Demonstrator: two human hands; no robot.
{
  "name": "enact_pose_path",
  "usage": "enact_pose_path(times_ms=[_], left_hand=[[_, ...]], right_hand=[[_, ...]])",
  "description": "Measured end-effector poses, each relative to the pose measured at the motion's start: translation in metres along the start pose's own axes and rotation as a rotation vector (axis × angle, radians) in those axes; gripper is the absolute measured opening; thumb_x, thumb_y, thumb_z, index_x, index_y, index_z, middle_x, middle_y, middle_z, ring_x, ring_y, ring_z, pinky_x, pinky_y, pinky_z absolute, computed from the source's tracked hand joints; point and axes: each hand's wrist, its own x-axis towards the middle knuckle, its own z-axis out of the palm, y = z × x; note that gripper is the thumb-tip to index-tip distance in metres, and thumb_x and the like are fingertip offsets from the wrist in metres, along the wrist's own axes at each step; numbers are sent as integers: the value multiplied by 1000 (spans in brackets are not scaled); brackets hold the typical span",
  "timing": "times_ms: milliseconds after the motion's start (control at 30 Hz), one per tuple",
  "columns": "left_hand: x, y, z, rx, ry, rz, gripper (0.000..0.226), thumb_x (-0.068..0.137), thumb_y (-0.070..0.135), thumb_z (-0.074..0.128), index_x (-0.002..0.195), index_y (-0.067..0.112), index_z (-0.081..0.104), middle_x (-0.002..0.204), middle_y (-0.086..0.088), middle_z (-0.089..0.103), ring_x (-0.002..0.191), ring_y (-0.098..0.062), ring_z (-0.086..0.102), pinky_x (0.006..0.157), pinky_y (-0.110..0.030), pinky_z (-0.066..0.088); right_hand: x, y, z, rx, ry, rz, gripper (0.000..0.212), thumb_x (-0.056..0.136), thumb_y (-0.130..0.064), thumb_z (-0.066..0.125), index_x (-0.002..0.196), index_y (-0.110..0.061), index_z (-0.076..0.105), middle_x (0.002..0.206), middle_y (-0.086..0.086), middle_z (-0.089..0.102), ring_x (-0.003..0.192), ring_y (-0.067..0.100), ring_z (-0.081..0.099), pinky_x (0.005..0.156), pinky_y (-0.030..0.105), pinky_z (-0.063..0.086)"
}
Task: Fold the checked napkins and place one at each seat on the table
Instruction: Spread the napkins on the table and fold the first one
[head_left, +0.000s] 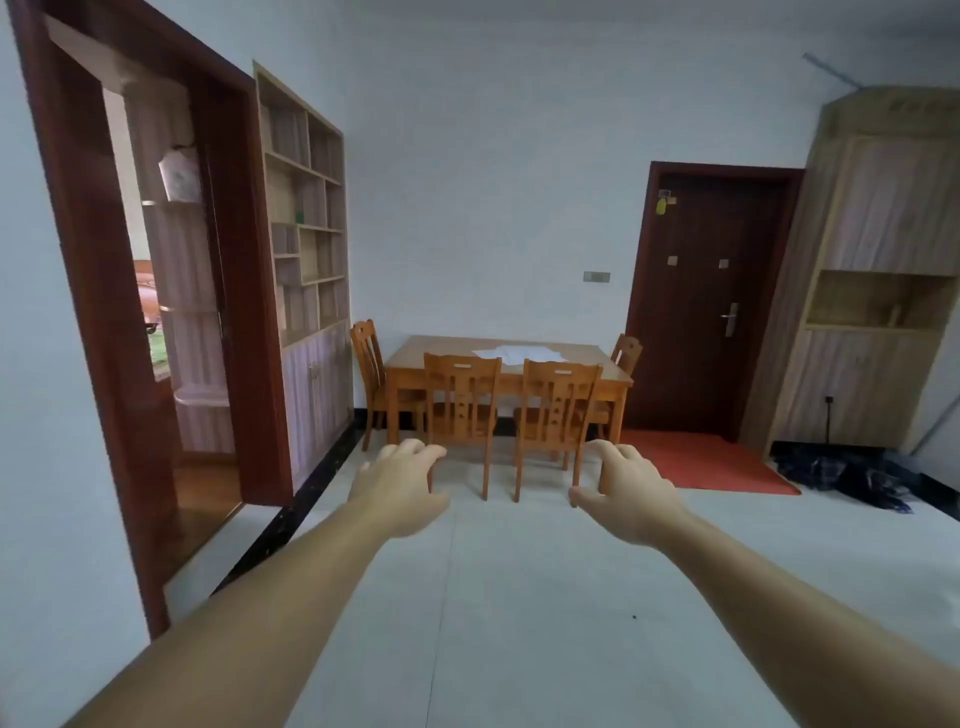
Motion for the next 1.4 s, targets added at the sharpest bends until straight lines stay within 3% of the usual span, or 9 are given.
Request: enact_pose_path(times_ms=[300, 567, 1100, 1400], left_hand=[[186, -52, 49, 9, -32, 10, 64, 91, 43, 54, 149, 34, 27, 154, 6, 31, 140, -22, 31, 111, -46, 32], [331, -55, 79, 20, -64, 55, 64, 92, 43, 53, 150, 35, 26, 156, 7, 27, 142, -21, 27, 112, -47, 31], [677, 16, 180, 16, -53, -14, 63, 91, 44, 54, 148, 37, 29, 156, 7, 29, 142, -21, 29, 113, -47, 31], [862, 47, 229, 20, -32, 38, 61, 92, 44, 53, 148, 36, 30, 155, 6, 31, 141, -22, 30, 111, -46, 33]], right_hand=[[172, 15, 46, -71, -34, 40, 70, 90, -52, 56, 149, -28, 28, 151, -1, 37, 132, 24, 42, 104, 45, 40], [307, 40, 74, -89, -41, 84, 68, 90, -51, 56, 148, -27, 29, 151, 0, 37, 131, 24, 43, 103, 43, 40], [644, 207, 116, -1, -39, 49, 69, 88, -56, 53, 148, -29, 30, 150, -1, 38, 128, 22, 47, 102, 48, 44], [816, 267, 132, 5, -26, 48, 71, 90, -53, 54, 150, -27, 28, 153, 1, 35, 131, 22, 45, 104, 47, 43]])
